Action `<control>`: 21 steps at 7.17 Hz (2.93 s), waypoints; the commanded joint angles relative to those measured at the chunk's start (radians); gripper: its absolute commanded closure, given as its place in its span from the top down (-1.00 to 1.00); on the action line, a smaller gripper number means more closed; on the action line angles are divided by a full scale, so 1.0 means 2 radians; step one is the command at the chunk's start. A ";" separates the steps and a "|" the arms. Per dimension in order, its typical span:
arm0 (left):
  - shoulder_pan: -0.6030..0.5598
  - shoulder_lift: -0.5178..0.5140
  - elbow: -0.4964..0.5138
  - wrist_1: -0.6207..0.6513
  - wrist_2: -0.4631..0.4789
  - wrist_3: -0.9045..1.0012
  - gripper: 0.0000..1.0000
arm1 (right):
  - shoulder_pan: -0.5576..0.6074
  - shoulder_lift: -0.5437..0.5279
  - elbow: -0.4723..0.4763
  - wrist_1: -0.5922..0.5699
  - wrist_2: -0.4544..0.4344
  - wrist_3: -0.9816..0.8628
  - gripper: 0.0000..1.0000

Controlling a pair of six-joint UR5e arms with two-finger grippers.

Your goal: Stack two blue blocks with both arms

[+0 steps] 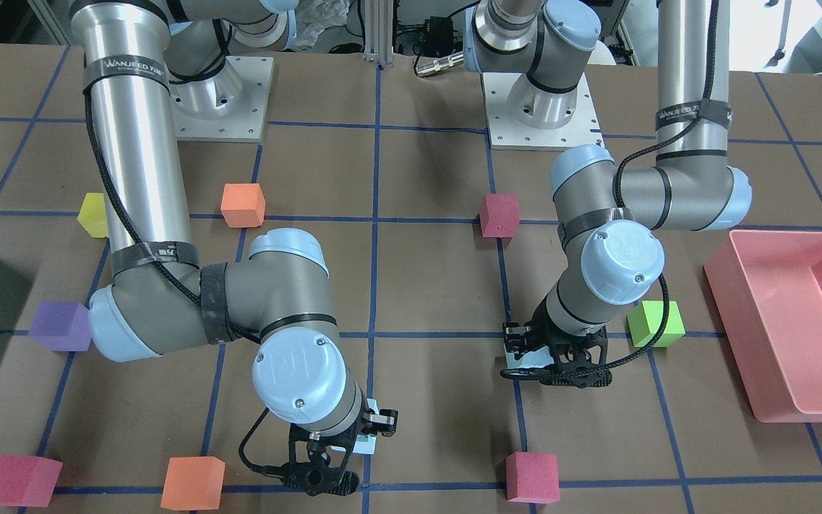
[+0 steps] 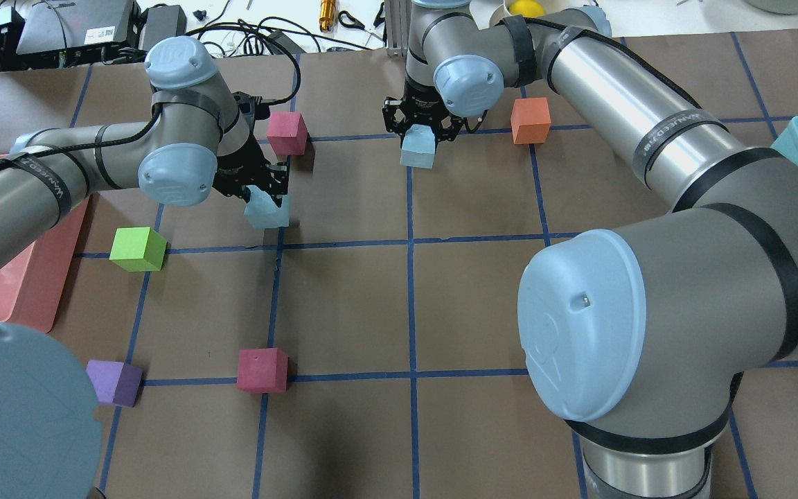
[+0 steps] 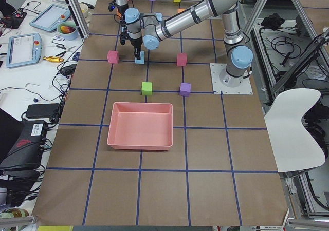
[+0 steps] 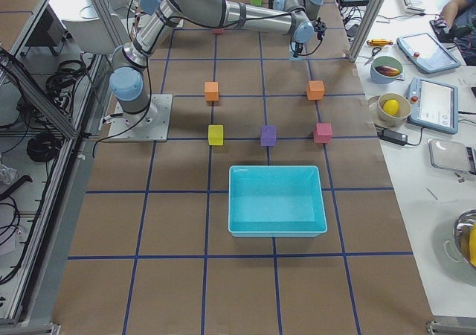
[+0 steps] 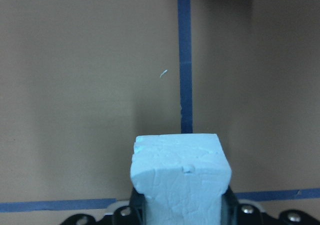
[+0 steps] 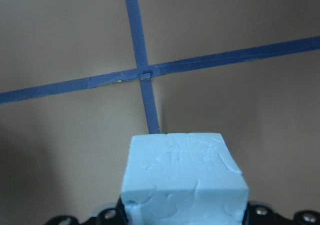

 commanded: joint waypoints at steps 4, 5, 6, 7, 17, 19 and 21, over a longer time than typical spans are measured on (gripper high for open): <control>0.000 -0.012 0.076 -0.036 -0.013 -0.001 -1.00 | 0.004 0.016 0.001 -0.002 0.006 -0.007 0.22; 0.000 -0.015 0.093 -0.044 -0.017 -0.001 -1.00 | 0.004 0.018 0.001 -0.002 0.006 -0.006 0.64; 0.000 -0.018 0.112 -0.061 -0.016 -0.001 -1.00 | 0.004 0.018 0.001 -0.002 0.006 -0.004 0.90; 0.000 -0.022 0.128 -0.073 -0.017 -0.001 -1.00 | 0.004 0.016 0.001 0.000 0.006 -0.002 1.00; -0.118 -0.109 0.257 -0.090 -0.021 -0.127 -1.00 | -0.111 -0.224 0.036 0.244 -0.033 -0.216 1.00; -0.134 -0.117 0.270 -0.092 -0.021 -0.160 -1.00 | -0.111 -0.273 0.109 0.238 -0.058 -0.226 1.00; -0.149 -0.132 0.275 -0.089 -0.021 -0.178 -1.00 | -0.110 -0.305 0.168 0.215 -0.055 -0.222 1.00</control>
